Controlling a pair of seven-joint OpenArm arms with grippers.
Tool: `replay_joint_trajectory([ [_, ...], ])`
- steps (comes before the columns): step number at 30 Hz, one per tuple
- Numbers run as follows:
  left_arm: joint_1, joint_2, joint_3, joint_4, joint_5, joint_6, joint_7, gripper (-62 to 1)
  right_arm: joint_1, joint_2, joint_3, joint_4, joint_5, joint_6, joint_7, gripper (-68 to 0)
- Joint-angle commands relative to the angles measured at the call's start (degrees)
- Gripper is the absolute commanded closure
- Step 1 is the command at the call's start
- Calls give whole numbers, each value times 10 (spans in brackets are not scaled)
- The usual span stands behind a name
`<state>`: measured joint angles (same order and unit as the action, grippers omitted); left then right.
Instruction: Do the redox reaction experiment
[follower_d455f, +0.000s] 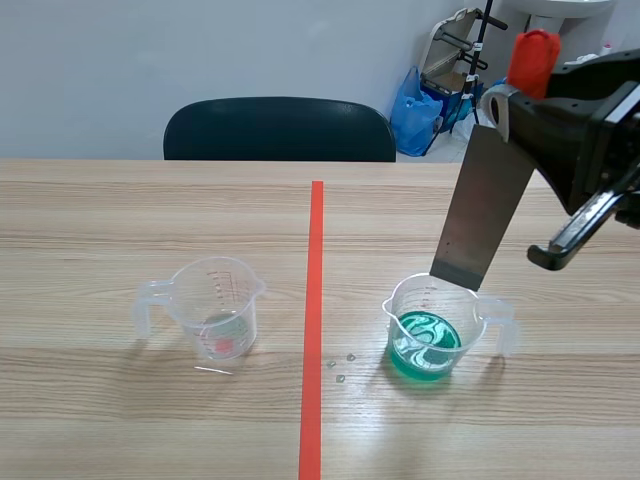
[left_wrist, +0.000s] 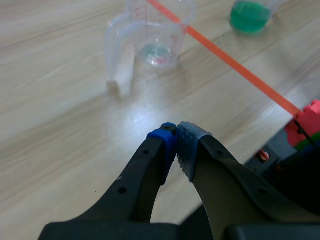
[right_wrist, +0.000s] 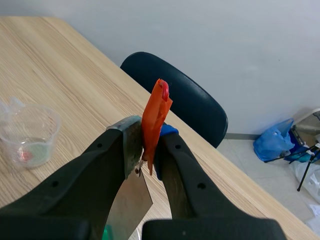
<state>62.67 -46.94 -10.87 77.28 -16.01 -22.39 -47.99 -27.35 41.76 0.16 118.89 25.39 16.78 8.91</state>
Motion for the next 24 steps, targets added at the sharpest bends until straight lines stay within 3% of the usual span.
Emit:
replay_joint_trajectory([
  [1, 17, 26, -6, 3, 22, 15, -31, -22, 7, 8, 7, 13, 8, -4, 12, -19],
  [4, 68, 57, -30, 3, 72, 39, -80, -32, 7, 8, 7, 13, 8, -4, 17, -20],
  [7, 98, 73, -38, 3, 120, 38, -109, -35, 7, 8, 7, 13, 8, -4, 16, -19],
  [8, 104, 74, -38, 3, 130, 38, -112, -65, 7, 8, 7, 13, 8, -4, 15, -20],
  [14, 128, 74, -39, 3, 118, 36, -106, -435, 7, 8, 7, 13, 8, -4, 14, -19],
  [18, 128, 74, -40, 3, 65, 34, -102, -506, 7, 8, 7, 13, 8, -4, 13, -19],
  [24, 128, 76, -40, 3, 63, 32, -100, -530, 7, 8, 7, 13, 8, -4, 13, -20],
])
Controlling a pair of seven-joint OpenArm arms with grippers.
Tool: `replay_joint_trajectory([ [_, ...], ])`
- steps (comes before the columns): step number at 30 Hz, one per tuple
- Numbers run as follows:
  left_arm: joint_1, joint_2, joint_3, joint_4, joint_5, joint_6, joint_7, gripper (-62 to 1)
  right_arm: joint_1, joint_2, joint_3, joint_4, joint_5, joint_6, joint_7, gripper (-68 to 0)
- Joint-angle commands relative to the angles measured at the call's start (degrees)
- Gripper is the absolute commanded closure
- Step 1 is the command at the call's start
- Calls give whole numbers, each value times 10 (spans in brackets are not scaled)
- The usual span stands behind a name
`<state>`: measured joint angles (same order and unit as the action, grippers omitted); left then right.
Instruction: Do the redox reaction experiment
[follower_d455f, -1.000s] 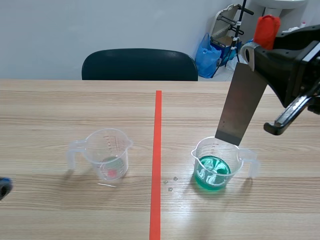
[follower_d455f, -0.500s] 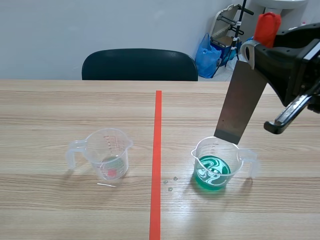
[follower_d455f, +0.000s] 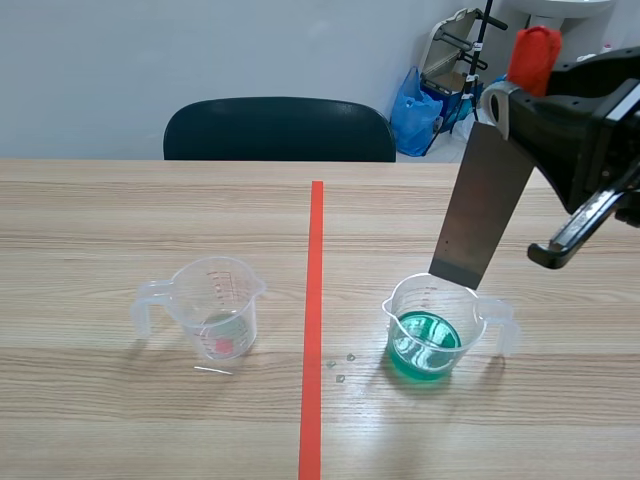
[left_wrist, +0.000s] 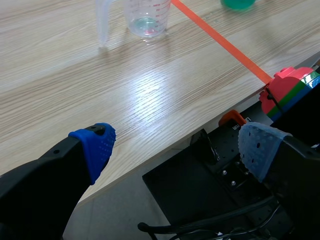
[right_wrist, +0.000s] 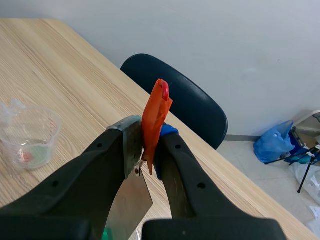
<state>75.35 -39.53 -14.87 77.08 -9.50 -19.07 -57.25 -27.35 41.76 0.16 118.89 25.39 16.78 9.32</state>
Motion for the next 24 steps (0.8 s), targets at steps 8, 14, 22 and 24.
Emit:
replay_joint_trajectory([
  [8, 1, 2, 0, 5, -2, -1, -1, -543, 7, 8, 7, 13, 8, -4, 9, -19],
  [14, 1, 2, 0, 5, -2, -1, -2, -555, 7, 8, 7, 13, 8, -4, 9, -20],
  [22, 1, 2, 0, 5, -2, -1, -2, -558, 7, 8, 7, 13, 8, -4, 9, -20],
  [24, 1, 2, 0, 5, -2, -1, -2, -568, 7, 8, 7, 13, 8, -4, 9, -20],
])
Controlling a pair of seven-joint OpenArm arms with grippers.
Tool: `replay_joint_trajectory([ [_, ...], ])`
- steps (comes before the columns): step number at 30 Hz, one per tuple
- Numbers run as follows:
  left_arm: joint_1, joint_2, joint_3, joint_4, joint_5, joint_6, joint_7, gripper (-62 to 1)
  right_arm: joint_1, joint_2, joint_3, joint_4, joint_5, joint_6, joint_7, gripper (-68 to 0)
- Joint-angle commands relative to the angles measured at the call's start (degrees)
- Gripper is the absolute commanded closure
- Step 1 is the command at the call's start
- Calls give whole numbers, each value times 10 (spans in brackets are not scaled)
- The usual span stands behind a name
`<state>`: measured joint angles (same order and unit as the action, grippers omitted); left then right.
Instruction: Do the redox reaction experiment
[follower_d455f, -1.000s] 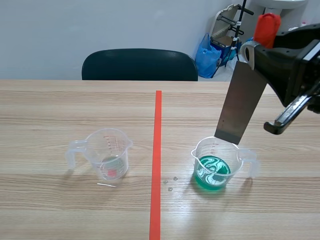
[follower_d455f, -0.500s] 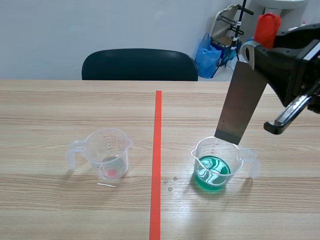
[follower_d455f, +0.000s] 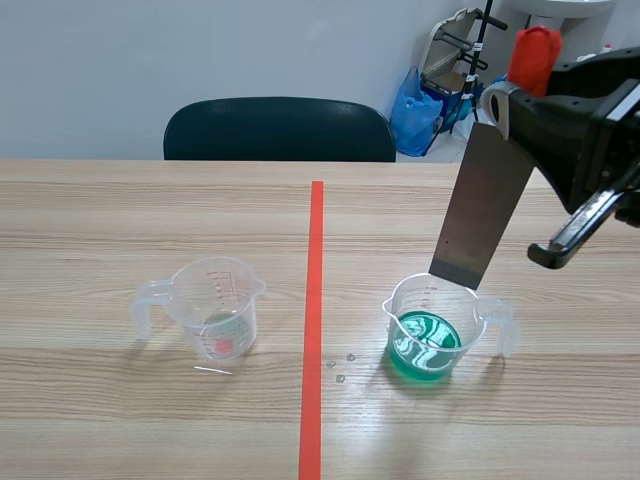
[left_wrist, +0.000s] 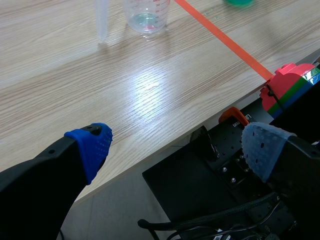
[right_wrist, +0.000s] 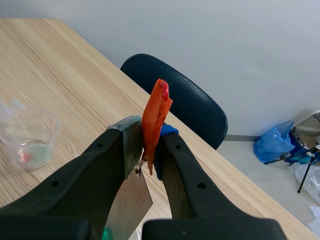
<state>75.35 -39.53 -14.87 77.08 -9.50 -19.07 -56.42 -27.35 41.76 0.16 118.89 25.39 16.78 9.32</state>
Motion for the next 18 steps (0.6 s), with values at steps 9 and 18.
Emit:
replay_joint_trajectory([
  [9, 1, 2, 0, 5, -12, -1, -10, -598, 7, 8, 7, 13, 8, -4, 9, -20],
  [18, 1, 5, 0, 5, -21, -1, -7, -623, 7, 8, 7, 13, 8, -4, 9, -20],
])
